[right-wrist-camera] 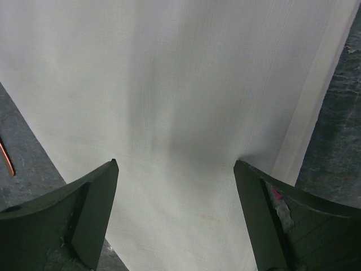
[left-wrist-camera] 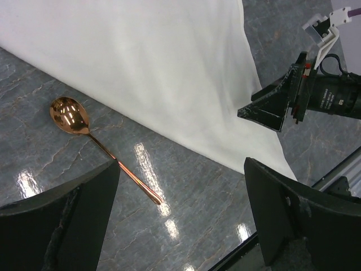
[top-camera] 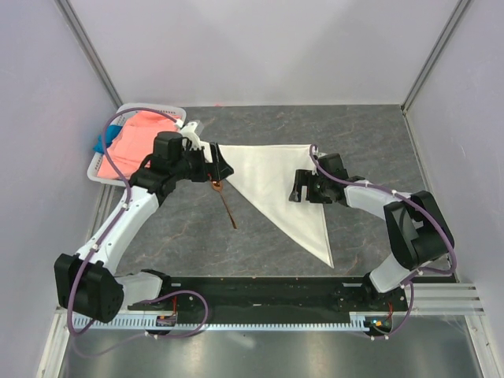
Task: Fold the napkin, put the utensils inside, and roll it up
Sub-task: Fold the napkin, then grab a utensil with the right arm
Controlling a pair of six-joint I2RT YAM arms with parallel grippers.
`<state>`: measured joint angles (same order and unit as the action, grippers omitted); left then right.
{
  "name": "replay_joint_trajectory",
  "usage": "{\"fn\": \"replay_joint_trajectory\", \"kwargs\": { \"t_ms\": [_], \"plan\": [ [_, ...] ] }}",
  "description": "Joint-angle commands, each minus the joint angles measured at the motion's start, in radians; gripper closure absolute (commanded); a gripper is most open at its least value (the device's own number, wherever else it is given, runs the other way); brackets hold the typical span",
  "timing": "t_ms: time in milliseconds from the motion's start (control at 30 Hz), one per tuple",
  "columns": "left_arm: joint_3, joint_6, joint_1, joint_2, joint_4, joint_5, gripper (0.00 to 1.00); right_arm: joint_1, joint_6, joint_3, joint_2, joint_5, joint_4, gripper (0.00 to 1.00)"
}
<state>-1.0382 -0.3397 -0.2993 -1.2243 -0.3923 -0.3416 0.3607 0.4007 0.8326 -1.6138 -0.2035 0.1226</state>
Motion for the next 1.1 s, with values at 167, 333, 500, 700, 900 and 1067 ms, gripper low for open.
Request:
{"fn": "replay_joint_trajectory", "kwargs": {
  "t_ms": [167,333,500,700,900,1067],
  "plan": [
    [0.087,-0.018,-0.004,0.117,0.027,0.002,0.01,-0.049,-0.022,0.039,-0.066,0.180,0.101,0.06],
    [0.151,0.014,-0.004,0.221,-0.011,0.087,0.00,-0.069,-0.049,0.098,-0.069,0.265,0.169,0.06],
    [0.178,0.045,-0.003,0.259,-0.029,0.154,0.00,-0.045,-0.126,0.192,-0.032,0.269,0.215,0.07],
    [0.167,0.090,0.000,0.279,-0.075,0.292,0.00,0.165,-0.135,0.309,0.081,0.314,0.265,0.10],
    [0.181,0.107,0.005,0.319,-0.086,0.415,0.00,0.381,-0.050,0.430,-0.104,0.340,0.262,0.16],
    [0.179,0.093,0.006,0.325,-0.088,0.414,0.00,0.520,-0.028,0.638,-0.328,0.400,0.288,0.18]
  ]
}}
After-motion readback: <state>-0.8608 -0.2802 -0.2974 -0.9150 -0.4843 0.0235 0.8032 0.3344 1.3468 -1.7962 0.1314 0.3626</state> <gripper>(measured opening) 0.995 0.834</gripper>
